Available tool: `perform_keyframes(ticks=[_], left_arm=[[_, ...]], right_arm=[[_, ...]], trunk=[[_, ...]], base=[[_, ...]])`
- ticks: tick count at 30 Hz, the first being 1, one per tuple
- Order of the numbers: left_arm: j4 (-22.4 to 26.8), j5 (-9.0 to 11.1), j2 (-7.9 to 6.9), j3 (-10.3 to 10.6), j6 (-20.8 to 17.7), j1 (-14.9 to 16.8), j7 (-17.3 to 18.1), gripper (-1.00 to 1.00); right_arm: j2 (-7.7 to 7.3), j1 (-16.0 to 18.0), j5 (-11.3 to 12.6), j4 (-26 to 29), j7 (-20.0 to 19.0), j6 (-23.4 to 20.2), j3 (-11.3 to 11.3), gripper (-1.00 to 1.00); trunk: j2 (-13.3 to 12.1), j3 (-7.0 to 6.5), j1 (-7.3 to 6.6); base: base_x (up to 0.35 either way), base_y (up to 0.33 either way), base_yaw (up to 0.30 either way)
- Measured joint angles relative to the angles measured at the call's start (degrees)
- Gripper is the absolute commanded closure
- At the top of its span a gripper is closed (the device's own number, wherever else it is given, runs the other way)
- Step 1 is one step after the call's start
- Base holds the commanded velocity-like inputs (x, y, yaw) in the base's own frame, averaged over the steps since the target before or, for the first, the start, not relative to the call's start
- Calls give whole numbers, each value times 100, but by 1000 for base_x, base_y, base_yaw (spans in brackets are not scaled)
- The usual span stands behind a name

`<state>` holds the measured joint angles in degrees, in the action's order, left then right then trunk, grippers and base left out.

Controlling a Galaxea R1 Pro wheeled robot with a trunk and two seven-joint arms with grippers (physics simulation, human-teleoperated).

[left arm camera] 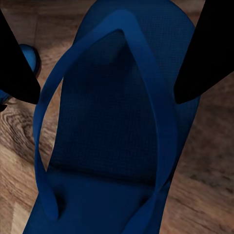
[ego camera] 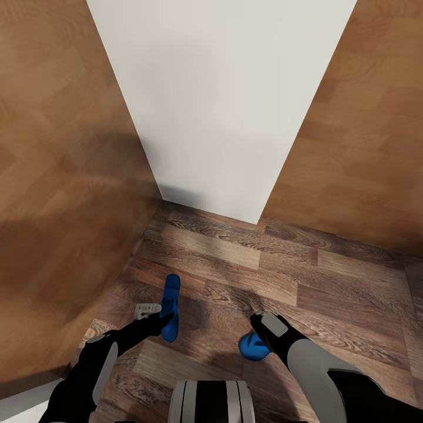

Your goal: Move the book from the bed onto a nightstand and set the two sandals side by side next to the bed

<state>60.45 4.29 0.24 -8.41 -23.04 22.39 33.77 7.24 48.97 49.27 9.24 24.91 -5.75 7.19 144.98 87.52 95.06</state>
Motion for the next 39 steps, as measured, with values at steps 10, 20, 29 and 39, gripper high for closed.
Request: perform_keyframes(ticks=[10,20,29,39], left_arm=[[0,0,0,0,0,0,0,100],[1,-7,0,0,2,0,-1,100],[1,0,0,0,2,0,0,100],[0,0,0,0,3,0,0,100]], right_arm=[[-4,0,1,0,1,0,0,-100],[-1,0,0,0,1,0,1,-100],[0,0,0,0,-7,0,9,-100],[0,0,0,0,-8,0,9,-100]], trunk=[[0,0,0],[13,221,26],[15,244,28],[20,332,39]], base=[[0,0,0],[0,0,0],[0,0,0],[0,0,0]])
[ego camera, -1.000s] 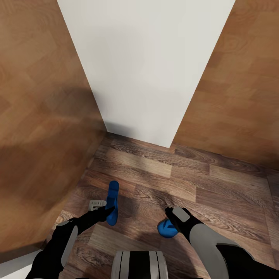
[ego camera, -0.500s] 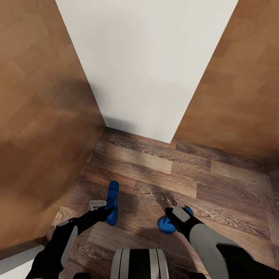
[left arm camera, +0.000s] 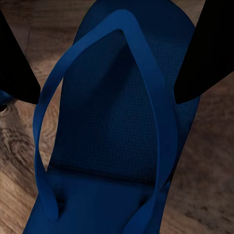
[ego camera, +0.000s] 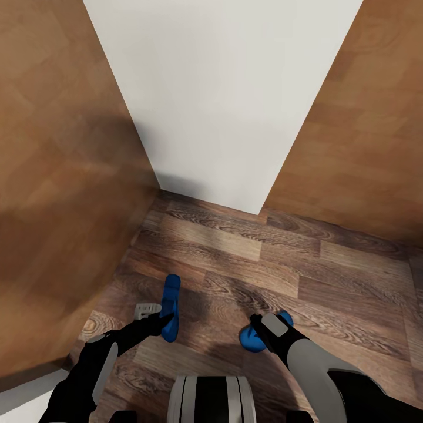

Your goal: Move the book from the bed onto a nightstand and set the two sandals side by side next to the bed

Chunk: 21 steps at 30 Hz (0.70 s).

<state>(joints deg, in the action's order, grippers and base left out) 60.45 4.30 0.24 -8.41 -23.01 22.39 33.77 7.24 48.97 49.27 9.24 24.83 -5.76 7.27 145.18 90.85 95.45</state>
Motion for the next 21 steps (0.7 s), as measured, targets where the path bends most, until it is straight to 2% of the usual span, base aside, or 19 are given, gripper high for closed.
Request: perform_keyframes(ticks=[1,21], left_arm=[[0,0,0,0,0,0,0,100],[1,0,0,0,1,0,0,100]], right_arm=[[1,0,0,0,0,0,0,100],[-2,-1,-12,-3,9,-4,9,100]], trunk=[[0,0,0],[0,0,0]], base=[[0,0,0],[0,0,0]])
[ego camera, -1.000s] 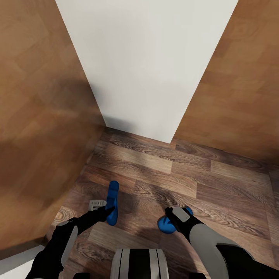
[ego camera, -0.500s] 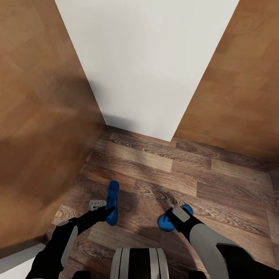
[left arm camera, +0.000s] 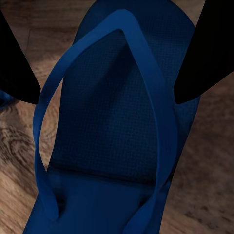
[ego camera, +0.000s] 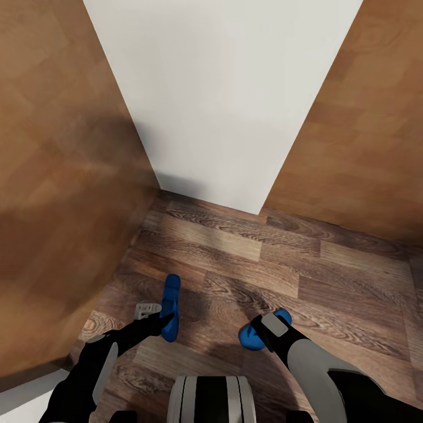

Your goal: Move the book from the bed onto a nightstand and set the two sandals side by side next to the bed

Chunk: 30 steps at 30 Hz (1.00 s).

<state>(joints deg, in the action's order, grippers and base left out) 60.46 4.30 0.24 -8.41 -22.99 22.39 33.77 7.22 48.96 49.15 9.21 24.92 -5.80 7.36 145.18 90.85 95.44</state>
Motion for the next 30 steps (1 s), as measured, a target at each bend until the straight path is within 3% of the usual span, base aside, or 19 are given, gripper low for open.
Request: perform_keyframes(ticks=[14,30], left_arm=[[-1,0,0,2,-4,0,0,100],[0,7,3,10,-6,0,1,100]], right_arm=[[-1,1,12,3,1,4,-9,100],[4,1,10,4,2,4,-11,100]], trunk=[[-3,-44,-5],[-24,-399,-47]], base=[[0,0,0],[0,0,0]])
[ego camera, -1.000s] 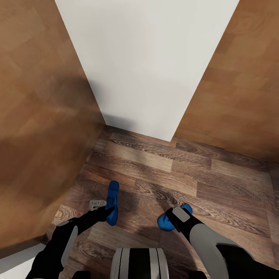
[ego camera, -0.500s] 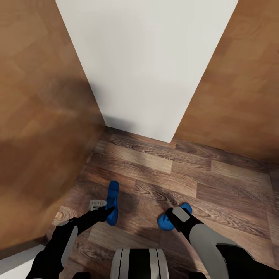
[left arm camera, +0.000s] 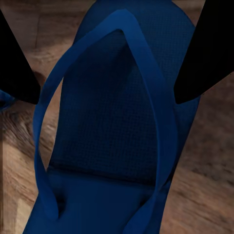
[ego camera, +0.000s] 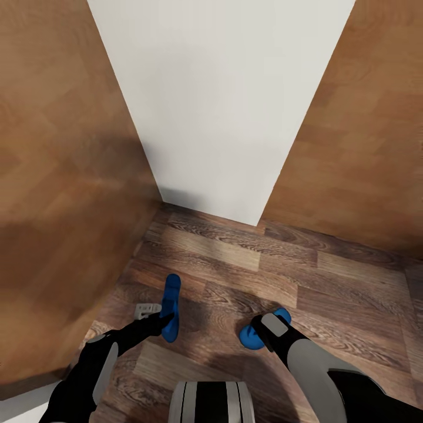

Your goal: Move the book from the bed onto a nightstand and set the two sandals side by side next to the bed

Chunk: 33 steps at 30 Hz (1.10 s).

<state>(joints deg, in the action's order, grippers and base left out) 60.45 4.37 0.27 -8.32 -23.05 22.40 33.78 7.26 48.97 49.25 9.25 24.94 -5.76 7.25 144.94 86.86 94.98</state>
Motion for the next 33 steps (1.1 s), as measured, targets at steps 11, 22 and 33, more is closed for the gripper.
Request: perform_keyframes(ticks=[11,22,33], left_arm=[[-4,-6,3,1,0,0,-1,100],[-123,-8,2,1,1,0,-1,100],[-240,-12,-3,-13,9,0,-8,100]], right_arm=[[0,0,-15,-10,-5,1,-1,100],[0,-34,-177,250,-40,245,-54,100],[-15,-87,-1649,1355,-554,-107,-12,100]], trunk=[[-15,-244,-28],[-29,-488,-57],[-44,-732,-85]], base=[[0,0,0],[0,0,0],[0,0,0]])
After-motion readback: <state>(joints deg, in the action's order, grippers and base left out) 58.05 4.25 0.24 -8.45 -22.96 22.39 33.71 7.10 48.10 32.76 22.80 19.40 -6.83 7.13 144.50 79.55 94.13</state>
